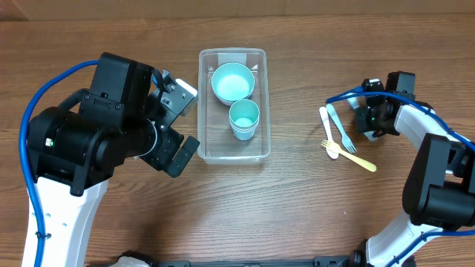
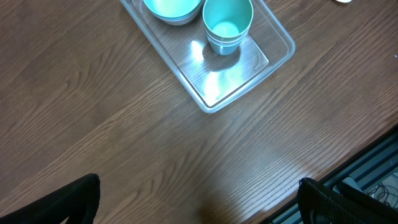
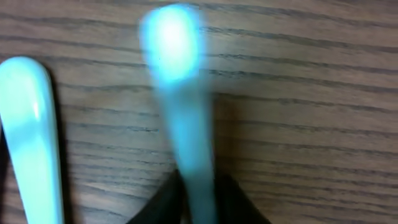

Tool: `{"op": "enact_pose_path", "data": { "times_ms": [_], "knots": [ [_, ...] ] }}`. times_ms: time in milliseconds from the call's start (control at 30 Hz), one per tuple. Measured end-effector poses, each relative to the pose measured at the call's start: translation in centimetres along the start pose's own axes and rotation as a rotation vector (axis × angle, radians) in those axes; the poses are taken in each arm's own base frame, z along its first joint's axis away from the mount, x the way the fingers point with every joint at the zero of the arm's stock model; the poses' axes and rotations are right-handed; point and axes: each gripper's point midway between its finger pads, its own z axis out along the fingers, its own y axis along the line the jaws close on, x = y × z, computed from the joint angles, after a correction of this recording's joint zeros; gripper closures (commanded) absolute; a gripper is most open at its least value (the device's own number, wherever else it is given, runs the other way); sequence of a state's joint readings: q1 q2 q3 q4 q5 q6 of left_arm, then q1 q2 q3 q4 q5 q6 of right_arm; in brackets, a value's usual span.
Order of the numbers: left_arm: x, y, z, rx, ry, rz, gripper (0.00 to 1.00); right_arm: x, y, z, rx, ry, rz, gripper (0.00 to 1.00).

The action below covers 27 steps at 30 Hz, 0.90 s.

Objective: Pack container
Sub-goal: 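Grasp the light blue fork handle with the right gripper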

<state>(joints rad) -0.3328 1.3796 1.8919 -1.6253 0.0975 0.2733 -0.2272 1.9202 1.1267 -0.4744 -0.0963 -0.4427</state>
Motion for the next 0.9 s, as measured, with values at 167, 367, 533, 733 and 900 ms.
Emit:
{"op": "enact_pose_path", "data": {
  "times_ms": [167,367,533,733,900],
  "knots": [
    [0.0,0.0,0.0,0.000,0.000,0.000,0.00,-0.1,-0.1,0.0,0.005,-0.002,0.024,0.96],
    [0.0,0.0,0.0,0.000,0.000,0.000,0.00,-0.6,-0.3,0.1,0.011,-0.019,0.083,0.96],
    [0.0,0.0,0.0,0.000,0.000,0.000,0.00,-2.5,-0.9,-1.2,0.014,-0.022,0.201,0.96],
    [0.0,0.0,0.0,0.000,0.000,0.000,0.00,-10.0,3.1,-13.4,-0.019,-0.220,0.134,0.96],
    [0.0,0.0,0.0,0.000,0.000,0.000,0.00,-10.0,16.0,-24.9,-0.248,-0.401,-0.209,0.96]
  ]
}}
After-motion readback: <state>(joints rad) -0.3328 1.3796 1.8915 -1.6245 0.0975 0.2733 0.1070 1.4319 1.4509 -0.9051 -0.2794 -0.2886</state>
